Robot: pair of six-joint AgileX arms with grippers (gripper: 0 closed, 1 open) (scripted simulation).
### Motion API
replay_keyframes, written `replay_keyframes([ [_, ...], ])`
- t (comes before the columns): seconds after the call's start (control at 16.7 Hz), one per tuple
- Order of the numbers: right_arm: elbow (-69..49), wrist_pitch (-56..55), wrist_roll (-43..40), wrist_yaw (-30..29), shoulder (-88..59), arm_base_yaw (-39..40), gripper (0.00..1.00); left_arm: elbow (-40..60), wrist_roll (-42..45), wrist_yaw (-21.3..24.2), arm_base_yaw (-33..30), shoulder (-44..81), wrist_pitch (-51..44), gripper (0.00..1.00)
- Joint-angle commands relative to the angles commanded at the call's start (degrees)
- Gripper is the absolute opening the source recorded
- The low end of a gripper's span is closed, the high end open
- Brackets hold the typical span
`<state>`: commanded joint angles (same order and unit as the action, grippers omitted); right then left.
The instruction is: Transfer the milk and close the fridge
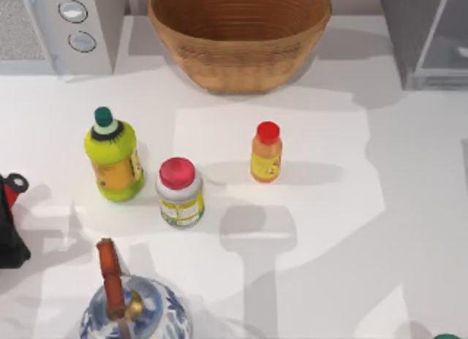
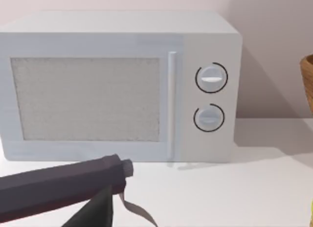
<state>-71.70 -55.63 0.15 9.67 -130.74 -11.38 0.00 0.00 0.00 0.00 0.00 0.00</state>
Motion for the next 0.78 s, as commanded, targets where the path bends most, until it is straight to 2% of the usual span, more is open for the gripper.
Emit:
replay_keyframes([
  [0.72, 0.00, 0.00, 0.00, 0.00, 0.00, 0.00, 0.98, 0.00, 0.00, 0.00, 0.00, 0.00, 0.00, 1.00],
  [0.78, 0.00, 0.00, 0.00, 0.00, 0.00, 0.00, 1.00, 0.00, 0.00, 0.00, 0.00, 0.00, 0.00, 1.00],
])
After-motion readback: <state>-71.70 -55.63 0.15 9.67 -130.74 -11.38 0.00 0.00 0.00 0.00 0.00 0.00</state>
